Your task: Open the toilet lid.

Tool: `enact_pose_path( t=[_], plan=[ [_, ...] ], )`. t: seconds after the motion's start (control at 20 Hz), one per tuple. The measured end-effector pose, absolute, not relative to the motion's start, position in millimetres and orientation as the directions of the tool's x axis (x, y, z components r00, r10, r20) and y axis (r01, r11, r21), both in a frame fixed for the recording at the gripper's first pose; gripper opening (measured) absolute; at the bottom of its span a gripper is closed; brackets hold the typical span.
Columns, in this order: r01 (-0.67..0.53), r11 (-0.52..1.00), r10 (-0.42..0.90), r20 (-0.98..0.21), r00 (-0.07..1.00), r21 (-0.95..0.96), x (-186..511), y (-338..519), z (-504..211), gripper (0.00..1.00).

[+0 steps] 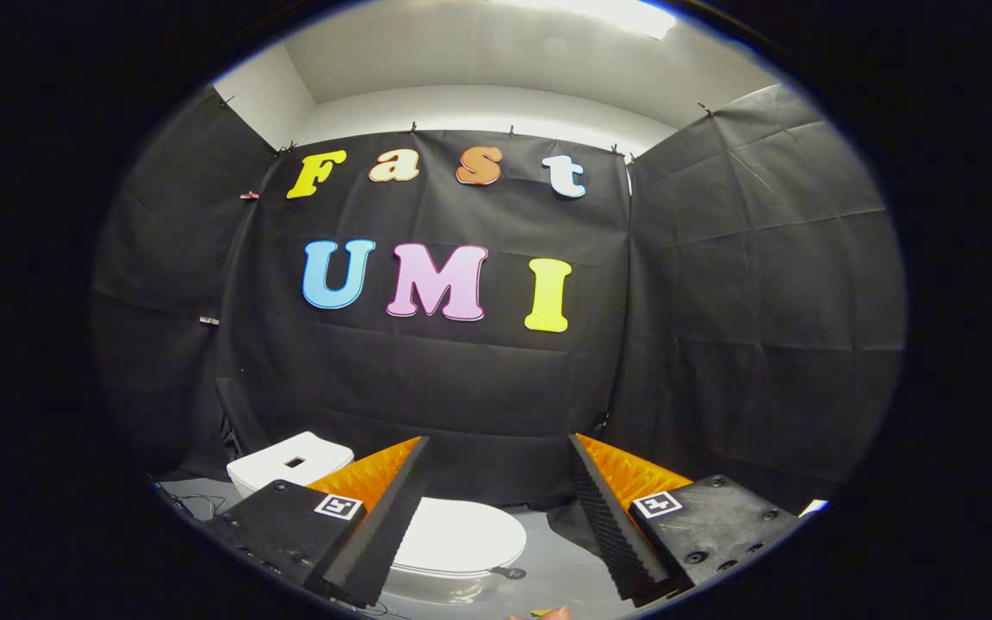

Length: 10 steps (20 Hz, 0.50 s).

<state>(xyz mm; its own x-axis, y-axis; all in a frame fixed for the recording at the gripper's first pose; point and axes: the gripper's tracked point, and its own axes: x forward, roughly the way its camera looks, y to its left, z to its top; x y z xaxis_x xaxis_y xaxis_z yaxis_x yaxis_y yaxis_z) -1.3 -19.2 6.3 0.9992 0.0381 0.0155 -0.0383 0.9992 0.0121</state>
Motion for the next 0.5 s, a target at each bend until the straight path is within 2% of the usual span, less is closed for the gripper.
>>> enact_pose_path(
  t=[0.5],
  plan=[
    [-0.043,0.999,0.043,0.004,0.999,0.017,-0.7,-18.2,-1.7,0.98]
  ],
)
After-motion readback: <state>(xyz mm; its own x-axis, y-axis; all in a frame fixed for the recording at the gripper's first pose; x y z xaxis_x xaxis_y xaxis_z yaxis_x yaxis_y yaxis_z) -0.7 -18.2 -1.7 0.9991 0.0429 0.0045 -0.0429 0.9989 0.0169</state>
